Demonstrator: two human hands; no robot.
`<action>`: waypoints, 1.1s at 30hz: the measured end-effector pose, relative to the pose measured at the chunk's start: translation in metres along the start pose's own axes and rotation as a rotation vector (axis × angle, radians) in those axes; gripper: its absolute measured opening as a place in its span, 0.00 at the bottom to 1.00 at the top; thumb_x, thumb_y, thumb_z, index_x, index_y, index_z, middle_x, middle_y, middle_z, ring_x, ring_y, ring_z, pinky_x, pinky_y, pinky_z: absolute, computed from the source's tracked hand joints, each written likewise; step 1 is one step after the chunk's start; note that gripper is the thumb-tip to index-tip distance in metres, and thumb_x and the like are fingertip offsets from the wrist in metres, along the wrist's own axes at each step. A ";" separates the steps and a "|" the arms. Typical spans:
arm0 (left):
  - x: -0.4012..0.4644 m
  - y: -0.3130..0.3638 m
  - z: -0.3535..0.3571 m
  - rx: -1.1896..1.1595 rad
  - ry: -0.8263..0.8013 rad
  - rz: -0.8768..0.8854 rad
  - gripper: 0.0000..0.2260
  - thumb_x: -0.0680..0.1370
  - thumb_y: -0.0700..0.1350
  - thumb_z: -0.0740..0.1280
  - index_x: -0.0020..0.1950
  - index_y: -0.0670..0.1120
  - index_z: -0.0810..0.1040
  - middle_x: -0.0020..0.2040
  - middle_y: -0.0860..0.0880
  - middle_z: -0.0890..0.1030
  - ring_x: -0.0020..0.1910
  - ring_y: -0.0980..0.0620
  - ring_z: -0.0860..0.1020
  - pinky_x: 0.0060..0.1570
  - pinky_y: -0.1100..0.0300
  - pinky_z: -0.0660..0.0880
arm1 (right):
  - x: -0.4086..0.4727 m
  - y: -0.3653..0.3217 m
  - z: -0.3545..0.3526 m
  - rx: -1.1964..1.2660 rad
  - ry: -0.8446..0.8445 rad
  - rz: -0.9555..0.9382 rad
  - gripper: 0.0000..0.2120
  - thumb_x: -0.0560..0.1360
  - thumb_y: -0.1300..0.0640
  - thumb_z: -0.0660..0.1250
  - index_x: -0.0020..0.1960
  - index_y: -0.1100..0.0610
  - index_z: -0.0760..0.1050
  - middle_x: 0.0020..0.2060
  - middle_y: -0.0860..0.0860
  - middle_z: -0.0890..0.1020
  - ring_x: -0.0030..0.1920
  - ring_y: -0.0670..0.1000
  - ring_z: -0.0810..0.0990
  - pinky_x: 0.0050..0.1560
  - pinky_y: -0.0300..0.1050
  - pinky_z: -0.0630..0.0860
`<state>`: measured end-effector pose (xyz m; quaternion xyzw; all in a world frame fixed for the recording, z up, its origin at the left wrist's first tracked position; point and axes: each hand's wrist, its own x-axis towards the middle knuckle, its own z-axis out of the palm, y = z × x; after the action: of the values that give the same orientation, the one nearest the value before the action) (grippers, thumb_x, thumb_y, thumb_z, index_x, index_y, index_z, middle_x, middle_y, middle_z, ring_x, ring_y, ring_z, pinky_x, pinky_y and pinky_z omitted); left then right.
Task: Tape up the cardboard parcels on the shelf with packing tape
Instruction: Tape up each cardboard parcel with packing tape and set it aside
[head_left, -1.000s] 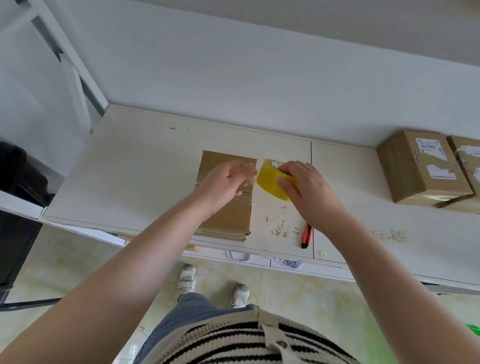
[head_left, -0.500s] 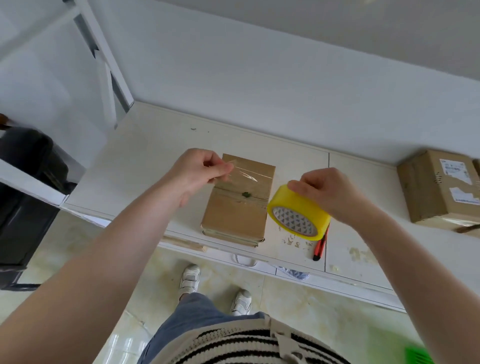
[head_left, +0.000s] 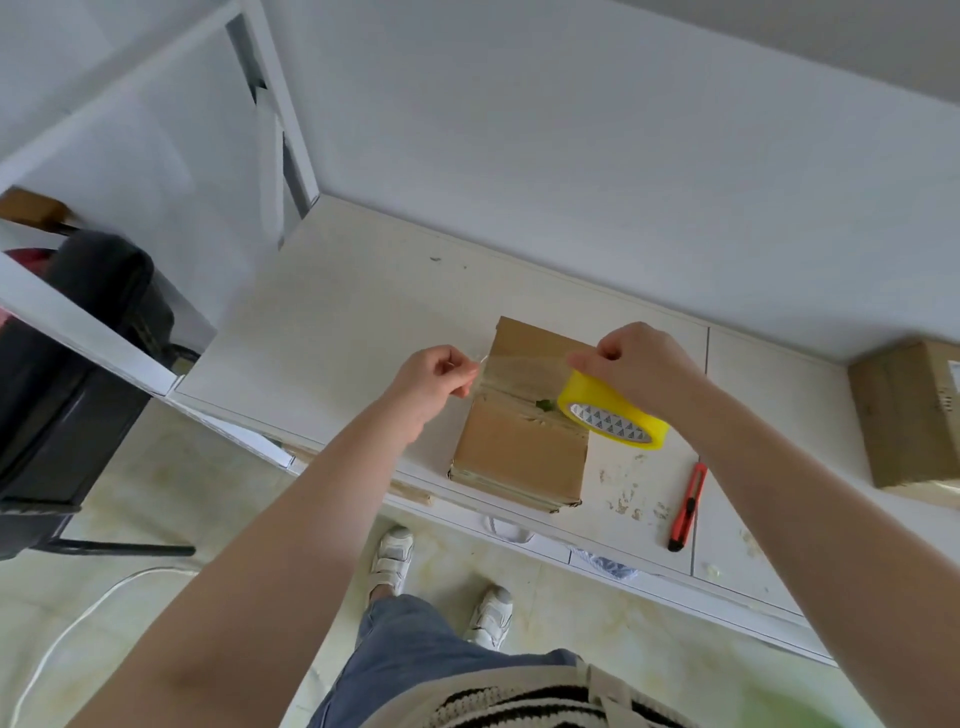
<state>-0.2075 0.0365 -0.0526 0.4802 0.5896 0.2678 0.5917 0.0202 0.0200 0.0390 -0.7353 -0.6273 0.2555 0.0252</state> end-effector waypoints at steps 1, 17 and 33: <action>0.003 -0.003 0.002 0.000 0.002 -0.013 0.09 0.80 0.41 0.68 0.39 0.47 0.75 0.36 0.50 0.78 0.32 0.59 0.76 0.32 0.72 0.69 | 0.001 0.000 0.003 -0.003 -0.003 0.010 0.23 0.77 0.41 0.64 0.33 0.57 0.65 0.29 0.53 0.65 0.28 0.51 0.63 0.30 0.42 0.59; 0.013 -0.024 0.017 0.296 0.095 0.028 0.10 0.83 0.49 0.62 0.44 0.45 0.72 0.37 0.50 0.73 0.38 0.49 0.71 0.40 0.55 0.66 | 0.007 0.000 0.011 0.005 -0.006 0.052 0.25 0.76 0.40 0.66 0.31 0.56 0.65 0.25 0.51 0.64 0.27 0.50 0.63 0.31 0.42 0.61; 0.009 -0.021 0.037 0.696 0.217 0.111 0.20 0.84 0.58 0.53 0.36 0.49 0.65 0.30 0.51 0.72 0.30 0.50 0.70 0.31 0.58 0.62 | -0.011 0.046 -0.012 0.050 0.000 -0.004 0.25 0.75 0.38 0.67 0.34 0.60 0.75 0.29 0.52 0.71 0.31 0.51 0.69 0.33 0.44 0.64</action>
<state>-0.1763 0.0266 -0.0805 0.6528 0.6777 0.1322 0.3115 0.0663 0.0028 0.0365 -0.7331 -0.6224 0.2707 0.0442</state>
